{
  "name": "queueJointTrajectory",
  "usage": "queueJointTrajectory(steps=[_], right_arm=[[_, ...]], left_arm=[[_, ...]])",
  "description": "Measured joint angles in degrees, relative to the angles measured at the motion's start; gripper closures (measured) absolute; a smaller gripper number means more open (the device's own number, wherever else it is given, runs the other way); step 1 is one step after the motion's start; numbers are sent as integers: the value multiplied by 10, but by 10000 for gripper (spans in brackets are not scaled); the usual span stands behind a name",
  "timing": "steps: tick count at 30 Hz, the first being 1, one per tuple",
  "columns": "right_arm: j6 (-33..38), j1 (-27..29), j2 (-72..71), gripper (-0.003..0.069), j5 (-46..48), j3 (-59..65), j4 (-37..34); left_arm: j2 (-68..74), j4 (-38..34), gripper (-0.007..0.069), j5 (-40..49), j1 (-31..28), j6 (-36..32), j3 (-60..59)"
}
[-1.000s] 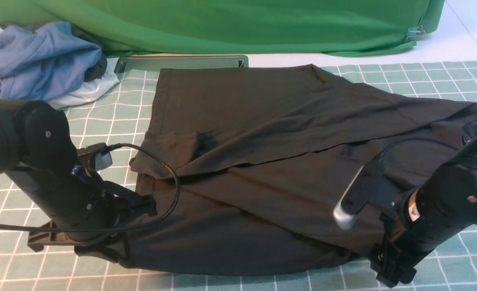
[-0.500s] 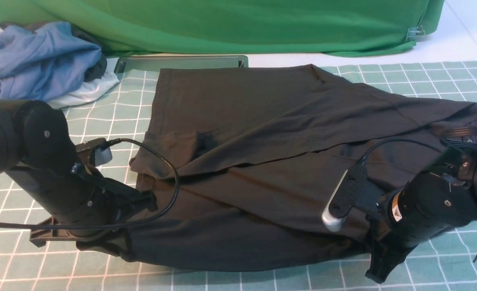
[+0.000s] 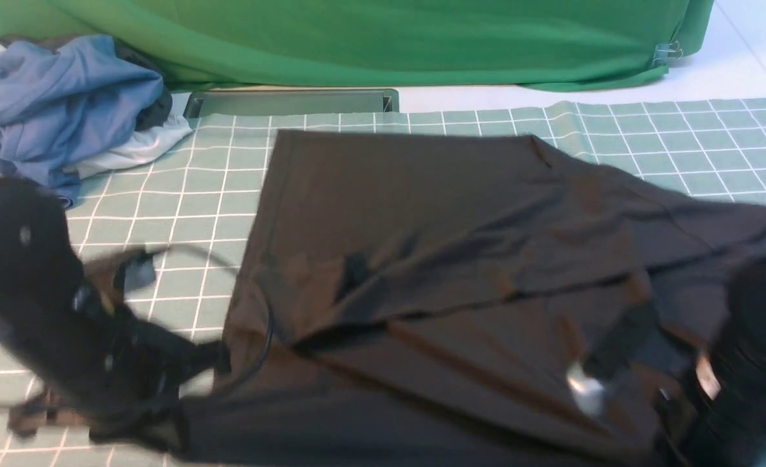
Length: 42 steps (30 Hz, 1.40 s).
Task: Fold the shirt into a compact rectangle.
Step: 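Grasp the near edge of the shirt at its hem and shoulder corners, then fold the black garment in half by bringing its near edge over to the far edge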
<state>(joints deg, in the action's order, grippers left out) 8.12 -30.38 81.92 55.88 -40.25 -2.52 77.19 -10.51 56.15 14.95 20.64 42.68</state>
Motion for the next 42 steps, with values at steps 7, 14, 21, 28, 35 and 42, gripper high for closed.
queueJointTrajectory(steps=[7, 14, 21, 28, 35, 42], right_arm=[[-15, 0, -95, 577, -23, 65, -8], [-68, 0, -69, 577, -17, -7, 71], [-76, 19, 27, 577, -5, -131, 107], [-68, 92, 120, 577, -7, -259, 115], [-58, 153, 223, 577, -46, -367, 116], [-53, 197, 315, 577, -141, -430, 118]], left_arm=[[-5, -27, 596, -6, 0, 2, -58], [-1, -18, 596, -51, 0, 16, 35], [61, -12, 596, -119, -13, 33, 131], [157, -24, 596, -130, -51, 17, 251], [251, -111, 596, -166, -60, -47, 352], [350, -150, 596, -236, -60, -62, 418]])
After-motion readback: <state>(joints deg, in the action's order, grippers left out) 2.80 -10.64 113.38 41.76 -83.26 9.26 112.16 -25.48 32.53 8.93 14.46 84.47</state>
